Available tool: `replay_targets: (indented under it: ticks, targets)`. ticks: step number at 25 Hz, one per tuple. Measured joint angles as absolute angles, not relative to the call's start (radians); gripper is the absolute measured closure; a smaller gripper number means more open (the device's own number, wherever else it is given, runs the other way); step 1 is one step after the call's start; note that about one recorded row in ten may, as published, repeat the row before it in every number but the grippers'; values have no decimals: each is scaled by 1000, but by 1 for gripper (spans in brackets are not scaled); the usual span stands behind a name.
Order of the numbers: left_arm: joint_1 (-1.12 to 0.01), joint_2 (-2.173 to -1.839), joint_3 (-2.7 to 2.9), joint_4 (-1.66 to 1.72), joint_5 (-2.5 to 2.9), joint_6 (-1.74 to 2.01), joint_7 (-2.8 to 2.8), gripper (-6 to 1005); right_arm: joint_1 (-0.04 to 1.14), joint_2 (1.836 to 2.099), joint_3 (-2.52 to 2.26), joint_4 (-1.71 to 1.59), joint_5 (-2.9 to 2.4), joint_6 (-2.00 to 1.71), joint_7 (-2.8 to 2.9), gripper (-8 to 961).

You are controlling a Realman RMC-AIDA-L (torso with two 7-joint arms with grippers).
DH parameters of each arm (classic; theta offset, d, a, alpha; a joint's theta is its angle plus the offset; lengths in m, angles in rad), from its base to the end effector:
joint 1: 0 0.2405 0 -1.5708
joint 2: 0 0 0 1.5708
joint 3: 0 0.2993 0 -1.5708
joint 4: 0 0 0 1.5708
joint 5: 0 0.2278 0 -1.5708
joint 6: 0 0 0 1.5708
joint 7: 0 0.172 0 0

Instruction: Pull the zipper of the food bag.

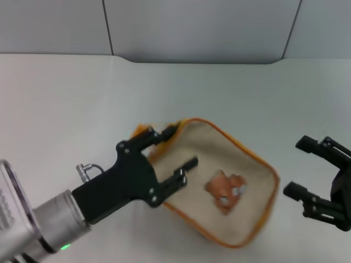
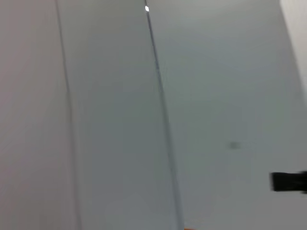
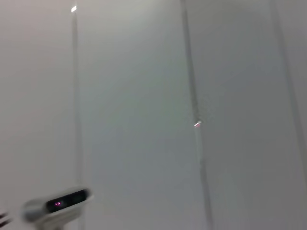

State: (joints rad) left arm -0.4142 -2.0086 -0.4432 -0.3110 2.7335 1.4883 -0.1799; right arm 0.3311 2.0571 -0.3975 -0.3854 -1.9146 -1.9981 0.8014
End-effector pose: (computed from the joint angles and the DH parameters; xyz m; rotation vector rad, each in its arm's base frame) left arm -0.2687 0.2901 -0.1204 -2.3100 -0.0034 -1.1048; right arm 0.3215 0.2583 -0.0188 -2.4482 0.2183 1.2630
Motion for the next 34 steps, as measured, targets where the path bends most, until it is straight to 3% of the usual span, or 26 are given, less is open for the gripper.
replay_targets:
  ticks: [5, 7, 9, 12, 16, 18, 34]
  targets:
    - [-497, -1912, -375, -274, 2891, 1579, -436, 399, 375, 2029, -495, -500, -1930, -2026, 955, 180]
    - [-512, -1909, -350, -250, 2891, 1611, -462, 331, 384, 2024, -512, -510, -1936, -2027, 975, 147]
    - [-544, -1919, -317, -160, 2891, 1688, -514, 262, 402, 2018, -531, -520, -1951, -2028, 997, 113]
    - [-576, -1964, -313, -17, 2891, 1784, -558, 192, 430, 2017, -534, -522, -2000, -2027, 1006, 113]
    - [-608, -2024, -312, 132, 2891, 1852, -574, 194, 453, 2023, -535, -524, -2057, -2020, 1021, 113]
    - [-614, -2037, -311, 153, 2891, 1856, -577, 195, 454, 2025, -536, -524, -2060, -2017, 1021, 113]
    - [-618, -2043, -318, 157, 2883, 1858, -571, 197, 448, 2026, -536, -526, -2061, -2014, 1016, 113]
